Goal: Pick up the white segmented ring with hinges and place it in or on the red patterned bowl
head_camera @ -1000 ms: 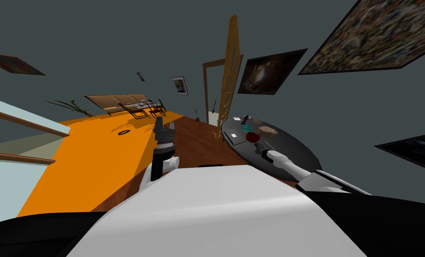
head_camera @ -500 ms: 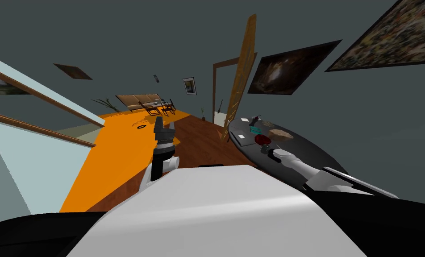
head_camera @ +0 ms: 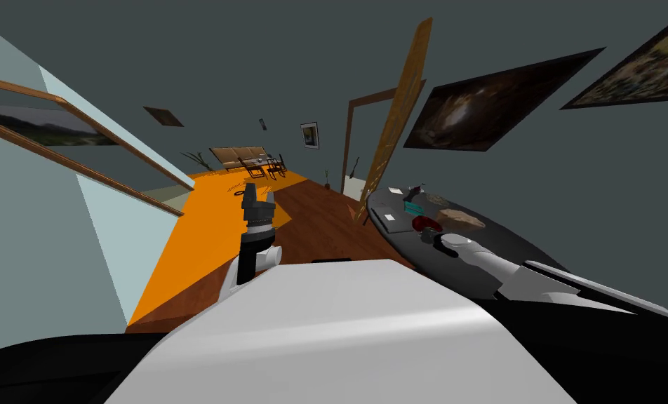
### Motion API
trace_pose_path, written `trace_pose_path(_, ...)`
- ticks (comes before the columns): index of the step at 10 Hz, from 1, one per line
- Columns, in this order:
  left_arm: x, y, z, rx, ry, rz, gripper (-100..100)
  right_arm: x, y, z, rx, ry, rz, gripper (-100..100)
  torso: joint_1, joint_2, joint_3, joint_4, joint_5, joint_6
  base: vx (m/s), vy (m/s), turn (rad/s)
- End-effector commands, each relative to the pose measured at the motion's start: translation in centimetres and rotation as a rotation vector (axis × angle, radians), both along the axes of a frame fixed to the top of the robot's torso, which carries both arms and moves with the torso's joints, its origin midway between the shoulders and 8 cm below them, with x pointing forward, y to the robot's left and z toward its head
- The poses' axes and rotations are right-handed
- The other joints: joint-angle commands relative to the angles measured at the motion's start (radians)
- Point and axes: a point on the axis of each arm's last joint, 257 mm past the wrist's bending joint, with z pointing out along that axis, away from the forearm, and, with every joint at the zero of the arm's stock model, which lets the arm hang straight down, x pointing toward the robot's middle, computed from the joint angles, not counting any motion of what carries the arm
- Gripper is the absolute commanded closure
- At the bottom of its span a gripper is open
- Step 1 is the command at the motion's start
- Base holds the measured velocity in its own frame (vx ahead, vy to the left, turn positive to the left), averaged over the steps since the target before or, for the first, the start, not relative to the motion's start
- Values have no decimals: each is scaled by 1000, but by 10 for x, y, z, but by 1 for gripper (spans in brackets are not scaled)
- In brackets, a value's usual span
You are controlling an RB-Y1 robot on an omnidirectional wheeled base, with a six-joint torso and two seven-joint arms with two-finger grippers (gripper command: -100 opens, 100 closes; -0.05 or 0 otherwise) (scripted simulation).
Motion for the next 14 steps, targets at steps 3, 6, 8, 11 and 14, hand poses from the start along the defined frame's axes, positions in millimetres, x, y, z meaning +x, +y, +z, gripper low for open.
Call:
trace_pose_path(3, 0, 0, 0, 0, 0, 0, 0, -22, -33, 20, 1, -1, -77, 100, -4, 0, 0, 0, -1, 2, -42, -10, 102)
trace_pose_path(6, 0, 0, 0, 0, 0, 0, 0, -32, -44, 27, 9, -6, -113, 100, -9, 0, 0, 0, -2, 0, -39, -61, 130)
trace_pose_path(8, 0, 0, 0, 0, 0, 0, 0, -37, -50, 31, 14, -9, -134, 100, -7, -2, -2, -1, -2, 1, -6, -29, 32)
trace_pose_path(11, 0, 0, 0, 0, 0, 0, 0, -61, -73, 45, 42, -29, -226, 100, -11, -2, -1, 0, -2, 0, -32, -105, 192)
trace_pose_path(14, 0, 0, 0, 0, 0, 0, 0, -68, -79, 50, 50, -36, -250, 100, -15, -2, -1, 0, -5, 2, -19, -114, 102)
